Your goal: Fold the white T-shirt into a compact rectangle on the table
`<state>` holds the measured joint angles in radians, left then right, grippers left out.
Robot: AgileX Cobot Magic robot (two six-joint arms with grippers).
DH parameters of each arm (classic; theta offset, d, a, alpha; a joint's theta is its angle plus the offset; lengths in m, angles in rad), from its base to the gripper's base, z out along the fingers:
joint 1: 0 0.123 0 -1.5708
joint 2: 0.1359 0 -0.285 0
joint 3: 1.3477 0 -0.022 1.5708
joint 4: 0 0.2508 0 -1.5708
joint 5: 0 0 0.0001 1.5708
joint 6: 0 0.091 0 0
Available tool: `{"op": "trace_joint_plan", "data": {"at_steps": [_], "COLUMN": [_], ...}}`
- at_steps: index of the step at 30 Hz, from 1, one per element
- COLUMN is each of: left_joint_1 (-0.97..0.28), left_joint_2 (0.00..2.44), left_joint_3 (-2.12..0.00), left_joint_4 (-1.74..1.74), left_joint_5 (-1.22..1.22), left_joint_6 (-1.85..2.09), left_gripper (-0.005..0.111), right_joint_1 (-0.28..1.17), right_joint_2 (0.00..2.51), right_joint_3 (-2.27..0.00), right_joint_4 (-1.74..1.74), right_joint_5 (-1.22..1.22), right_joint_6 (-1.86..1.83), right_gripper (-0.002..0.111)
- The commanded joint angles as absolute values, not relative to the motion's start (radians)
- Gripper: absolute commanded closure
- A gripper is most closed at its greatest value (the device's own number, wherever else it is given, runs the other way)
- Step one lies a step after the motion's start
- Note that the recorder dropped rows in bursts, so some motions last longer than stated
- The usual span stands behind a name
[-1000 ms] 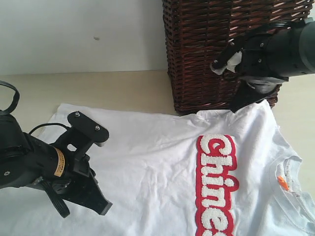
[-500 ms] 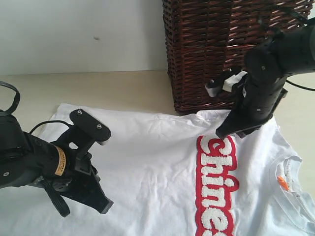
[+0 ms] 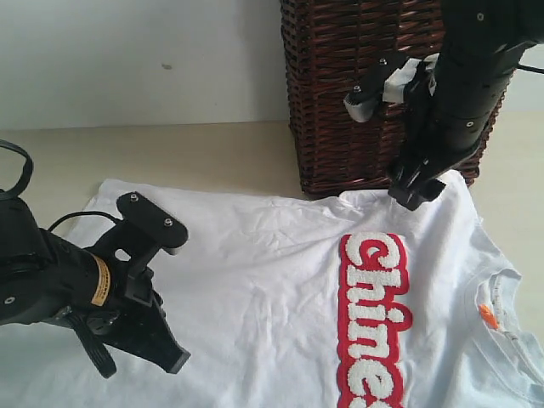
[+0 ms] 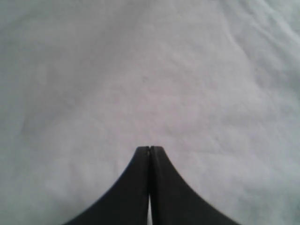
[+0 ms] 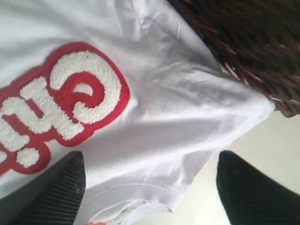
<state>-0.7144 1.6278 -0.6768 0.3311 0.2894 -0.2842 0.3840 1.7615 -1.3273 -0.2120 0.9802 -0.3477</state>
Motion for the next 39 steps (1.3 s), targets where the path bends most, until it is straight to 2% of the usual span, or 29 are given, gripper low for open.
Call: {"op": "trace_joint_plan", "data": {"at_steps": [1,4,7,12,18,26,32,39], "left_joint_1": [-0.717,-0.717,-0.717,-0.717,-0.717,-0.717,-0.717,-0.717], "left_joint_2": [1.619,1.619,1.619,1.619,1.619,1.619,1.619,1.619], "left_joint_3": [-0.675,-0.675,-0.675,-0.675,-0.675,-0.675,-0.675,-0.675], "left_joint_4": [0.325,0.325,0.325,0.325,0.327,0.329,0.329,0.329], "left_joint_5": [0.300,0.300,0.302,0.305,0.308,0.308,0.301,0.300], "left_joint_6": [-0.291,-0.291,-0.291,-0.291,-0.286,-0.287,-0.280,-0.269], "left_gripper": [0.107,0.107,0.107,0.107,0.107,0.107,0.107,0.107], "right_joint_1": [0.395,0.395,0.395,0.357,0.268,0.128,0.119,0.119], "right_joint_2": [1.758,1.761,1.761,1.761,1.761,1.761,1.776,1.881], "right_joint_3": [-1.337,-1.320,-1.313,-1.179,-1.040,-0.921,-0.883,-0.881], "right_joint_4": [-0.169,-0.168,-0.216,-0.236,-0.114,-0.079,-0.026,-0.128], "right_joint_5": [1.024,1.056,1.042,1.220,1.195,0.977,0.778,0.792], "right_joint_6": [-0.445,-0.618,-0.633,-0.921,-1.184,-1.159,-1.171,-1.124], "right_gripper": [0.035,0.031,0.003,0.003,0.003,0.003,0.003,0.003]}}
